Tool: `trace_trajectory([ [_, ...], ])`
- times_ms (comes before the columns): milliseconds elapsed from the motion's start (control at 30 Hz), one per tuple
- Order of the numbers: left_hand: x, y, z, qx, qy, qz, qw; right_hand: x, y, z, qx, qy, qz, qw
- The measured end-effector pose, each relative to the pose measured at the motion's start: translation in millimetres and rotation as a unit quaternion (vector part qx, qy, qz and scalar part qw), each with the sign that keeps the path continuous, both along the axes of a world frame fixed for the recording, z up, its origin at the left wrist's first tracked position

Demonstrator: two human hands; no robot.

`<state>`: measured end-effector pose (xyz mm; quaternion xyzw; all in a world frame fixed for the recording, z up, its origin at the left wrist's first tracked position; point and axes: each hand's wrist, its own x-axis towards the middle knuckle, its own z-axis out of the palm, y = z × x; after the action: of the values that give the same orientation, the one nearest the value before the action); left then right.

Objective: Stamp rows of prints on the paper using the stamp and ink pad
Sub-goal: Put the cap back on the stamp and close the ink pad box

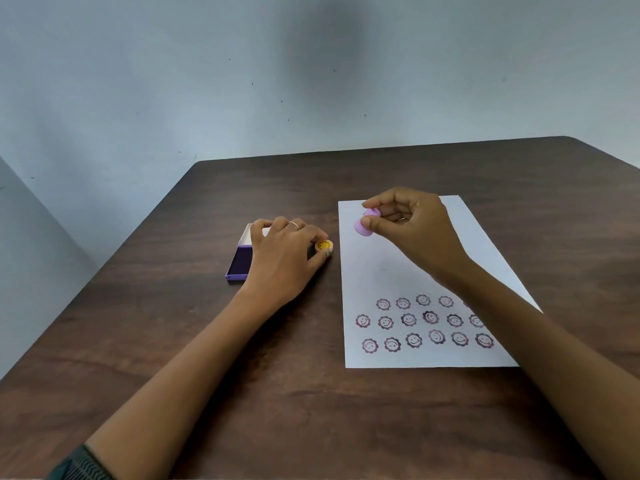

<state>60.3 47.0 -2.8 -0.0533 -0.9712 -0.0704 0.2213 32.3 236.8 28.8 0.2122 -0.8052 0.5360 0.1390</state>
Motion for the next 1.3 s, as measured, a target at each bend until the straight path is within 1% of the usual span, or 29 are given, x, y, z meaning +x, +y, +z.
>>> trace_trajectory([
  [100,-0.2,-1.2,-1.9,0.017,0.013,-0.003,1.0,0.7,0.0,-0.1,-0.002,-0.002,0.001,1.0],
  [200,0.4,0.3,-1.1,0.055,0.045,-0.007,0.997,1.3,0.6,0.2,-0.001,-0.002,-0.004,1.0],
  [267,1.0,4.2,1.5,0.11,0.064,-0.001,0.992,1.5,0.7,0.1,-0.003,-0.002,-0.008,1.0],
  [333,2.7,8.1,5.4,0.201,0.071,-0.006,0.977,1.3,1.4,0.1,-0.012,-0.008,-0.012,1.0],
  [367,3.7,9.3,7.9,0.264,0.07,-0.02,0.962,1.1,1.9,0.3,-0.022,-0.015,-0.012,1.0],
  [433,6.8,11.5,13.9,0.393,0.057,-0.059,0.916,1.4,3.2,0.4,-0.056,-0.039,-0.009,0.998],
  [467,9.0,12.7,17.2,0.44,0.046,-0.074,0.894,1.5,3.7,0.6,-0.077,-0.052,-0.004,0.996],
  [533,12.4,14.8,21.4,0.509,0.022,-0.093,0.856,1.6,4.3,1.2,-0.119,-0.081,0.012,0.989],
  [600,13.9,16.7,22.1,0.554,0.0,-0.104,0.826,2.1,3.6,1.3,-0.159,-0.112,0.031,0.98],
  [667,14.5,18.6,21.3,0.575,-0.021,-0.106,0.811,2.4,2.3,0.7,-0.191,-0.137,0.048,0.971],
  [800,15.3,20.6,18.4,0.583,-0.038,-0.11,0.804,3.7,0.0,-1.5,-0.221,-0.159,0.064,0.96],
  [1300,16.2,22.5,17.1,0.568,-0.045,-0.141,0.809,7.5,-2.9,-2.9,-0.22,-0.159,0.089,0.958],
])
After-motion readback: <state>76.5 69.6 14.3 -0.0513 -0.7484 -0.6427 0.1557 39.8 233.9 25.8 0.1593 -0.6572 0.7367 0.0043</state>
